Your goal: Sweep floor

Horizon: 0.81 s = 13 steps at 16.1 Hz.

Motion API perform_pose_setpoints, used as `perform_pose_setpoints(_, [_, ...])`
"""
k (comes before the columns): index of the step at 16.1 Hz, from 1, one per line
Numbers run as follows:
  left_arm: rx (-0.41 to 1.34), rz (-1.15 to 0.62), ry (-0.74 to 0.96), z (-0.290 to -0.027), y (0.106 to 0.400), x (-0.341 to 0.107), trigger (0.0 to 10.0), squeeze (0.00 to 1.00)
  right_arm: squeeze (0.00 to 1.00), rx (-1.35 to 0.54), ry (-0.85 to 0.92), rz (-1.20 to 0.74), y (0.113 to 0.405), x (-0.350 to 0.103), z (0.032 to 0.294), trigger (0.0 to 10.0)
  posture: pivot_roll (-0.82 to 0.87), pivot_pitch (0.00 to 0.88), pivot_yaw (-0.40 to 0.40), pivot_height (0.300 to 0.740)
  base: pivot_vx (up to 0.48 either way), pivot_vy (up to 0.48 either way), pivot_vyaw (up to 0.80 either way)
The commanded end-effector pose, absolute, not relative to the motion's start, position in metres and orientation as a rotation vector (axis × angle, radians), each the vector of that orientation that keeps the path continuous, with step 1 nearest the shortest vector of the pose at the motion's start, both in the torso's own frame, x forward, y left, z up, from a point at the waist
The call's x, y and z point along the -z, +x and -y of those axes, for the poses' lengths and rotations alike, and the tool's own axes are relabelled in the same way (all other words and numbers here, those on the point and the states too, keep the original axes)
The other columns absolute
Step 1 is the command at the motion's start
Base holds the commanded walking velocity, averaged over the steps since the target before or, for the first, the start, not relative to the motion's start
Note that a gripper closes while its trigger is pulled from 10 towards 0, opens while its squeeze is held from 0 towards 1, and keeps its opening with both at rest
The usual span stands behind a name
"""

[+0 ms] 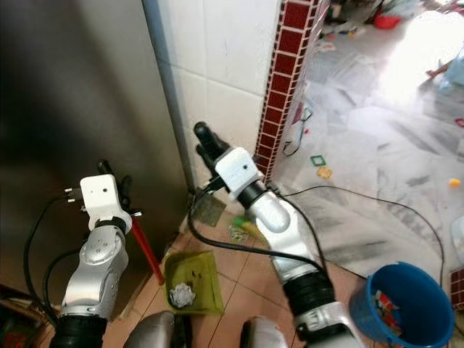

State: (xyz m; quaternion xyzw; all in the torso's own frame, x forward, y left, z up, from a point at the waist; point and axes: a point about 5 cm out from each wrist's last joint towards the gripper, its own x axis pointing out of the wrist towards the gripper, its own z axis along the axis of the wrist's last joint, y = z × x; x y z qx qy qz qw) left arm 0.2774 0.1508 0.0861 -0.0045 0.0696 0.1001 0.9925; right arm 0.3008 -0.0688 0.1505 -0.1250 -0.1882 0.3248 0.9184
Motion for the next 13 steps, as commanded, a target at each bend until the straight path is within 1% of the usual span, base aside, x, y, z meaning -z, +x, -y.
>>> perform_pose_setpoints(1, [-0.205, -0.1, 0.017, -0.154, 0.276, -0.095, 10.0, 0.0, 0.0, -0.697, -0.246, 0.477, 0.298, -0.168, 0.059, 10.0, 0.04, 0.155, 0.032, 0.74, 0.0, 0.0, 0.0])
perform_pose_setpoints(3, [-0.213, -0.103, 0.023, -0.159, 0.273, -0.097, 10.0, 0.0, 0.0, -0.715, -0.233, 0.507, 0.298, -0.175, 0.052, 10.0, 0.06, 0.166, 0.038, 0.74, 0.0, 0.0, 0.0])
perform_pose_setpoints(6, [-0.212, -0.107, 0.03, -0.161, 0.268, -0.099, 10.0, 0.0, 0.0, -0.746, -0.214, 0.589, 0.296, -0.2, 0.045, 10.0, 0.06, 0.172, 0.04, 0.74, 0.0, 0.0, 0.0])
perform_pose_setpoints(7, [-0.208, -0.109, 0.028, -0.161, 0.267, -0.1, 10.0, 0.0, 0.0, -0.758, -0.217, 0.632, 0.295, -0.213, 0.043, 10.0, 0.06, 0.169, 0.037, 0.74, 0.0, 0.0, 0.0])
perform_pose_setpoints(9, [-0.204, -0.116, 0.024, -0.16, 0.265, -0.099, 10.0, 0.0, 0.0, -0.761, -0.25, 0.697, 0.295, -0.225, 0.042, 10.0, 0.07, 0.164, 0.034, 0.74, 0.0, 0.0, 0.0])
perform_pose_setpoints(11, [-0.201, -0.119, 0.023, -0.159, 0.265, -0.099, 10.0, 0.0, 0.0, -0.759, -0.272, 0.713, 0.297, -0.226, 0.042, 10.0, 0.07, 0.163, 0.032, 0.74, 0.0, 0.0, 0.0])
perform_pose_setpoints(13, [-0.199, -0.123, 0.02, -0.157, 0.265, -0.099, 10.0, 0.0, 0.0, -0.761, -0.315, 0.664, 0.302, -0.205, 0.042, 10.0, 0.07, 0.159, 0.029, 0.74, 0.0, 0.0, 0.0])
